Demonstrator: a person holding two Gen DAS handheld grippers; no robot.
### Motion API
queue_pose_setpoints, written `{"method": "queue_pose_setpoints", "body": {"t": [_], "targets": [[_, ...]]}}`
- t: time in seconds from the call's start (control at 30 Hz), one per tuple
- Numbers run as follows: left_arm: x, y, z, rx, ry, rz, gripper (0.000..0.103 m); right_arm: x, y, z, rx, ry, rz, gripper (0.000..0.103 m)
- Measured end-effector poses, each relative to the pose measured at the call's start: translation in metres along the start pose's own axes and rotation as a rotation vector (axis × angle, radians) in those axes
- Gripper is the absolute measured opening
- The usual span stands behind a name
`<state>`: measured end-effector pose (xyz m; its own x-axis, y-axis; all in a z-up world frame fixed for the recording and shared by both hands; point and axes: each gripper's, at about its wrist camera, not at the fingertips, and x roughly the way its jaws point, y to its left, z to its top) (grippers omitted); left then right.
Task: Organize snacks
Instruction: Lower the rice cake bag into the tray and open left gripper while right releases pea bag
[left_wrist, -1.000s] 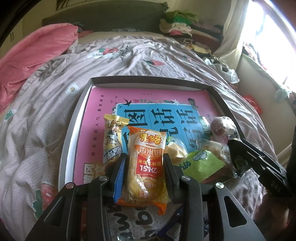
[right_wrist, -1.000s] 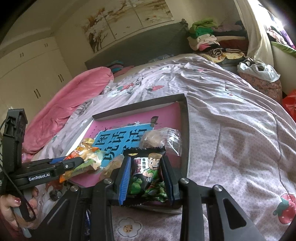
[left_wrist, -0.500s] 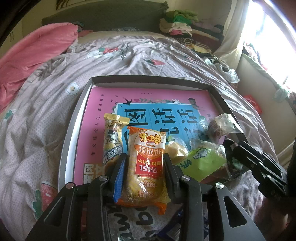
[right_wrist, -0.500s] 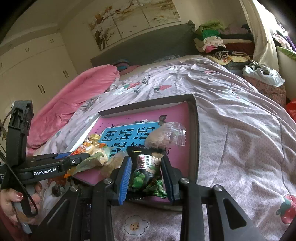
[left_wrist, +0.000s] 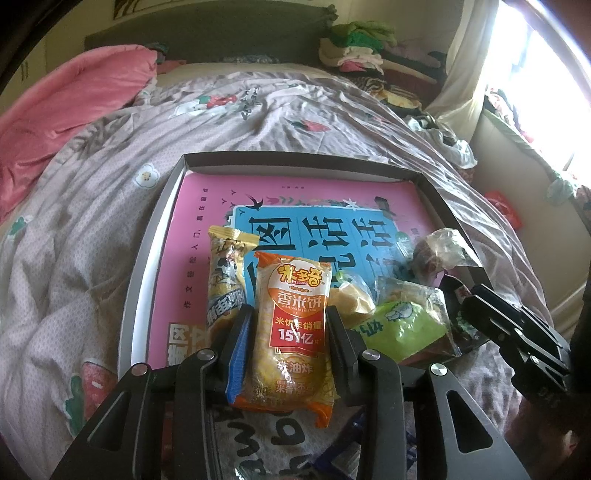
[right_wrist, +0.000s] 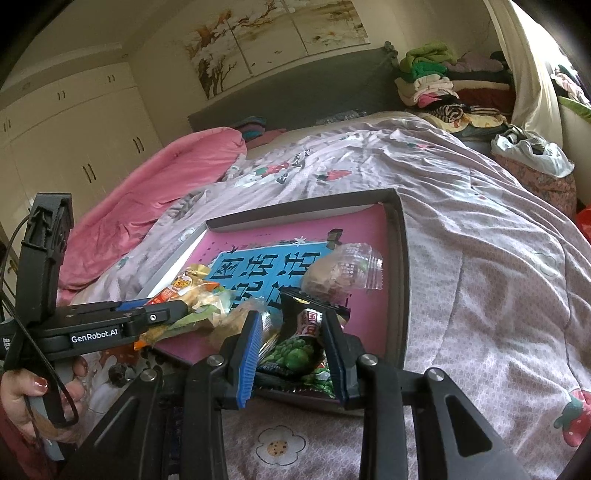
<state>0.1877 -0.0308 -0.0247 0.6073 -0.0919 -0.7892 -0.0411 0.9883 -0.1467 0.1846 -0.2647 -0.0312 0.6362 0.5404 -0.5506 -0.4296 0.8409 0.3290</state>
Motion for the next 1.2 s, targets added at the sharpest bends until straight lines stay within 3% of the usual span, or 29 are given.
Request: {"method": "queue_pose_setpoints", "body": {"t": [0.5, 1.2], "targets": [[-0.011, -0.001, -0.005, -0.01, -0.006, -0.007, 0.04, -0.002, 0.0, 0.0, 0.004, -0.004, -0.003, 0.034], [-0.028, -0.003, -0.008, -0.026, -0.03, -0.027, 0.052, -0.004, -0.006, 0.003, 0.03, -0.01, -0.009, 0.034]]}}
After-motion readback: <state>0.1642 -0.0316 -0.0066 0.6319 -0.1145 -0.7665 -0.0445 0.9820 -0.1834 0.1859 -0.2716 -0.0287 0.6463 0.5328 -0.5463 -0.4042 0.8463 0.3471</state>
